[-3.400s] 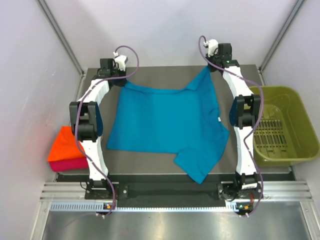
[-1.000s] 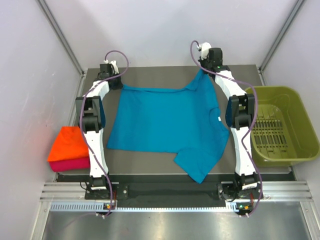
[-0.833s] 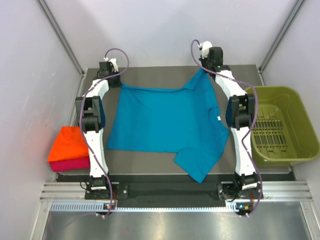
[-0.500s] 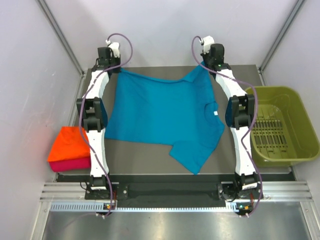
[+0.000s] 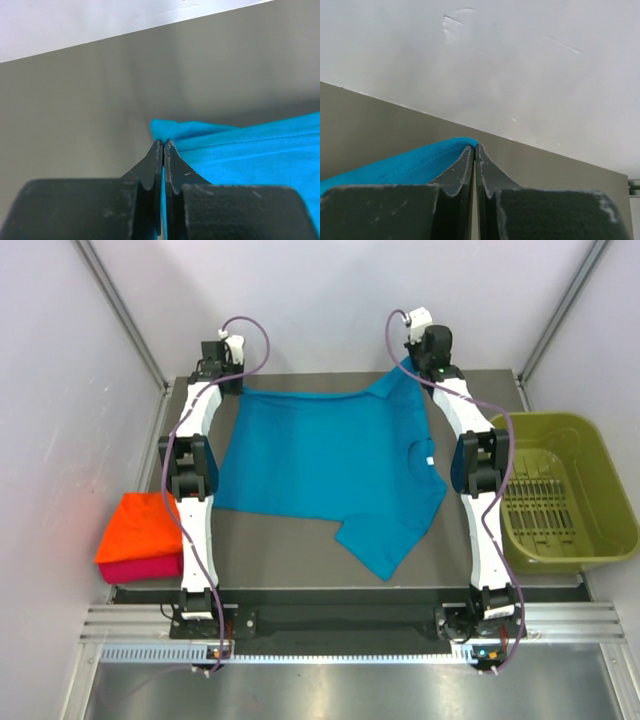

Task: Fold and stack the t-shirts
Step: Flatten the tshirt out

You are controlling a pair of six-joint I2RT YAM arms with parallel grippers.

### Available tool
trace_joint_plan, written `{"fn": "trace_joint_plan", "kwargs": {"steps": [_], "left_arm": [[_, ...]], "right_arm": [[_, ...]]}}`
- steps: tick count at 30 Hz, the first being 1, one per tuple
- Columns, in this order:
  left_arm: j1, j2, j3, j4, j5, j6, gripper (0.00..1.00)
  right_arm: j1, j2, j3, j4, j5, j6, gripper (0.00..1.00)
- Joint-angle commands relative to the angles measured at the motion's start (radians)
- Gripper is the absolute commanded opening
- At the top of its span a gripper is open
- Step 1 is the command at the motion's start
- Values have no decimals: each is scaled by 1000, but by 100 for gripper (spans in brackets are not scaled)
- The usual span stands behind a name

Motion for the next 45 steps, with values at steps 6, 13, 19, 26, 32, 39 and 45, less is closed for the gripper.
{"fn": "trace_joint_plan", "kwargs": {"steps": [6,13,19,26,32,39,45], "left_arm": [[57,-213,-145,13,8,-51,0],[57,-247,-159,23,14,-67,0],[55,-237,-138,25,32,-85,0],[54,-227,-127,36,-43,-111,0],[55,-195,-121,45,-52,-86,0],[43,-178,-130,56,-95,-99,0],[50,-189,-125,72,-170,-111,0]], "right_arm": [[46,-122,39,41,-118,38,0],[84,-120,-9,-80,-324,170,0],[81,-92,17,-40,-112,61,0],[78,-27,-1,-33,-100,93,0],[77,2,83,120,23,24,0],[57,13,85,164,46,-28,0],[54,36,85,183,154,-106,0]]}}
